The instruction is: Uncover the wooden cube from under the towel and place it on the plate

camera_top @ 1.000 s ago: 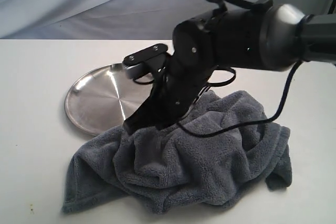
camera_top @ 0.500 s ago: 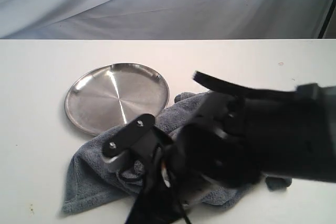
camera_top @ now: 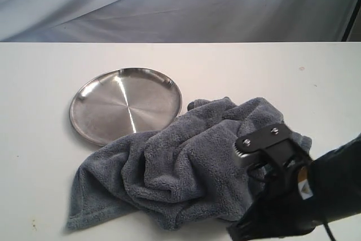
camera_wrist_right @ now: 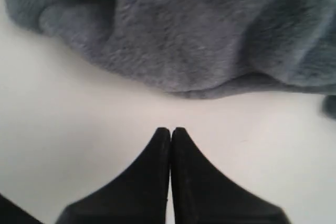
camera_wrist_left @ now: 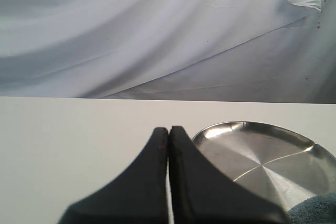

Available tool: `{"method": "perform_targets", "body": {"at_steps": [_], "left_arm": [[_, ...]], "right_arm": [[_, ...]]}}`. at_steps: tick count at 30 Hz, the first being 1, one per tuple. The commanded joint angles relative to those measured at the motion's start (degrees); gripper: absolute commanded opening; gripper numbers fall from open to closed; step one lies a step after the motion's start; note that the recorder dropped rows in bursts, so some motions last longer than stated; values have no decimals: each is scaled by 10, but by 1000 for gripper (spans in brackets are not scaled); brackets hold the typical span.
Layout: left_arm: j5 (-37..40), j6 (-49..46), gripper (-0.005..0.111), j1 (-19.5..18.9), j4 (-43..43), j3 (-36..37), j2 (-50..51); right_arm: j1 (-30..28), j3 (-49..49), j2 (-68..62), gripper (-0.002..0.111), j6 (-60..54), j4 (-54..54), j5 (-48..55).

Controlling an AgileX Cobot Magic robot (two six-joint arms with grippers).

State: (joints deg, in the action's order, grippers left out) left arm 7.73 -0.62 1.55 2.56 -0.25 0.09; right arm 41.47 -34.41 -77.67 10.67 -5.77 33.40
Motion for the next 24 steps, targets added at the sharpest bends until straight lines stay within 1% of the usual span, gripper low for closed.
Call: {"method": "perform_targets", "body": {"at_steps": [1, 6, 8, 10, 13, 19, 20, 23, 24], "left_arm": [[-1, 0, 1, 0, 0, 3, -1], [-1, 2, 1, 0, 0, 3, -1], [-1, 2, 1, 0, 0, 3, -1], [-1, 2, 1, 0, 0, 3, -1], [-1, 2, 1, 0, 0, 3, -1], [-1, 1, 1, 0, 0, 3, -1], [-1, 1, 1, 0, 0, 3, -1], [-1, 1, 1, 0, 0, 3, -1], [-1, 1, 1, 0, 0, 3, -1]], "right_arm": [[-83, 3, 26, 0, 3, 4, -15], [-178, 3, 28, 0, -1, 8, -67], [-199, -1, 28, 0, -10, 7, -93], [-209, -21, 22, 0, -20, 7, -94], [-209, -73, 2, 0, -22, 7, -68], [-174, -191, -69, 0, -84, 2, -13], [-163, -218, -96, 0, -99, 2, 8], [-126, -251, -137, 0, -112, 3, 44], [-110, -251, -146, 5, -123, 2, 50]]}}
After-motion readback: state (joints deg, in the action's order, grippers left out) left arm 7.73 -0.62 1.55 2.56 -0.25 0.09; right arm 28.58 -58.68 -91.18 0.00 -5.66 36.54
